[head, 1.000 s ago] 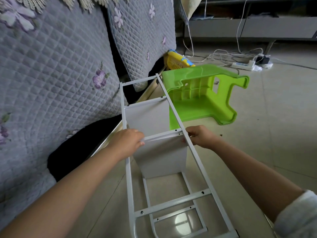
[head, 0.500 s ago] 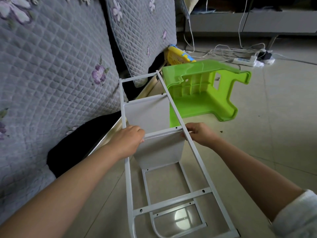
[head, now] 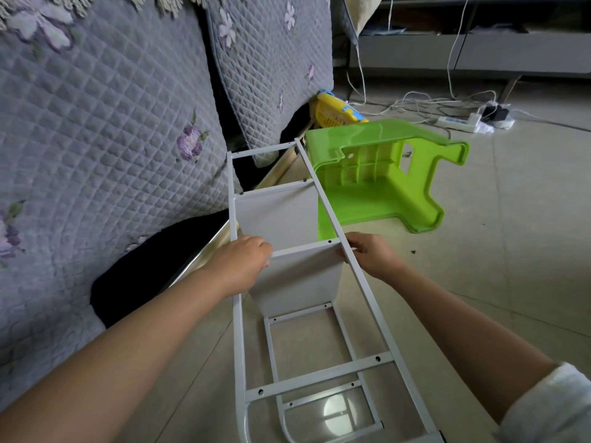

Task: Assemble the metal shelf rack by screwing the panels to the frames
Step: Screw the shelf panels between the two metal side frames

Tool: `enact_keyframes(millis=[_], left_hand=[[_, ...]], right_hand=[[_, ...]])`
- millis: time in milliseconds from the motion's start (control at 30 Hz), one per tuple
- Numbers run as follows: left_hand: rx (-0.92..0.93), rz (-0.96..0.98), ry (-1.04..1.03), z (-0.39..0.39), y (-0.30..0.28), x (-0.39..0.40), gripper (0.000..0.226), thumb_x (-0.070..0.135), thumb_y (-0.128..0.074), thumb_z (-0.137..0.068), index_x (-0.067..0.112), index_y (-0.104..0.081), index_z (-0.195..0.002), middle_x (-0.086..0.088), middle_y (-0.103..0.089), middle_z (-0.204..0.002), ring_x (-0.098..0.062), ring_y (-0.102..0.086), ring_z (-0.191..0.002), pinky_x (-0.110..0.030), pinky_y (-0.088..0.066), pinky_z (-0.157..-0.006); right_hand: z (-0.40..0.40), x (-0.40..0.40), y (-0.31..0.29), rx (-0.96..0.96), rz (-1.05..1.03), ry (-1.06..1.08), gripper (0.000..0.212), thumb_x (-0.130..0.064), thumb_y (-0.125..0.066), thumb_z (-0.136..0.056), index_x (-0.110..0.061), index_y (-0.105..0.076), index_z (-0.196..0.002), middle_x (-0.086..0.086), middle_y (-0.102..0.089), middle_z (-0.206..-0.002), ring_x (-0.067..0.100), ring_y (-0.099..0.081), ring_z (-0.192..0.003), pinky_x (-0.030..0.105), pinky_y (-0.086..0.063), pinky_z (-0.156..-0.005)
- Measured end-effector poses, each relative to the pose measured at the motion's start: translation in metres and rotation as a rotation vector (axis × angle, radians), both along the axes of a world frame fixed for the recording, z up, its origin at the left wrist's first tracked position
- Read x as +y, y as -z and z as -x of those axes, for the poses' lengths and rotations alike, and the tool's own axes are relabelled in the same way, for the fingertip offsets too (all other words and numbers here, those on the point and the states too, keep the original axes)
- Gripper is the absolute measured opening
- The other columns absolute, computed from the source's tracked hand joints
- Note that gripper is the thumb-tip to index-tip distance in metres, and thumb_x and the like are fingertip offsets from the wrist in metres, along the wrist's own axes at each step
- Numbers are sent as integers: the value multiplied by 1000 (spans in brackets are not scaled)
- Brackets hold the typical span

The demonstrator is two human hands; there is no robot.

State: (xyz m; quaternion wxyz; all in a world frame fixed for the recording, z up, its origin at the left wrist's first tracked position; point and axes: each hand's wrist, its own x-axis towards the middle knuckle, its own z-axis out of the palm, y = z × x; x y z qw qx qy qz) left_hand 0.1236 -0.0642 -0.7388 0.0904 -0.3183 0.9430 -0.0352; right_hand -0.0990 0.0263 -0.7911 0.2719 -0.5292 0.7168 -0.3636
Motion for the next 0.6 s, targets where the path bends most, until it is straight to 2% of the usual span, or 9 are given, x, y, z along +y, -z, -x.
enact_keyframes(millis=[167,267,333,433,600], left_hand=[[-10,3,10,2,-2,0,23,25,-37,-100,10,-50,-110,-4,-51,-117,-20,-46,-111,-27,-36,-79],[-21,-8,12,3,-2,-1,24,27,-38,-100,11,-52,-110,-4,-52,-115,-20,-47,-110,-28,-38,-79],[-28,-25,4,3,-2,-3,25,29,-40,-99,12,-54,-110,-3,-52,-114,-20,-48,-110,-28,-39,-81],[-22,-41,-23,2,-2,-5,25,30,-42,-98,13,-56,-110,-3,-52,-113,-21,-49,-110,-31,-43,-83],[-47,-43,-44,5,-2,-6,23,29,-46,-96,12,-57,-107,-3,-54,-113,-22,-49,-112,-28,-38,-87]], right_hand=[[-1,5,-4,-19,-20,-18,29,3,-59,-86,-1,-64,-114,12,-65,-108,7,-55,-90,-5,-36,-62],[0,5,-5,-70,-29,-19,29,4,-59,-85,0,-63,-114,9,-64,-102,-16,-55,-65,-4,-37,-58],[1,3,-5,-122,-49,-17,29,5,-58,-86,0,-63,-114,2,-61,-91,-23,-52,-55,-3,-39,-54],[1,2,-9,-147,-65,-25,29,4,-56,-88,-1,-62,-115,-6,-57,-77,-23,-52,-52,-2,-38,-52],[2,1,-10,-157,-116,-10,28,3,-54,-89,1,-60,-116,5,-61,-94,-18,-54,-54,1,-43,-55]])
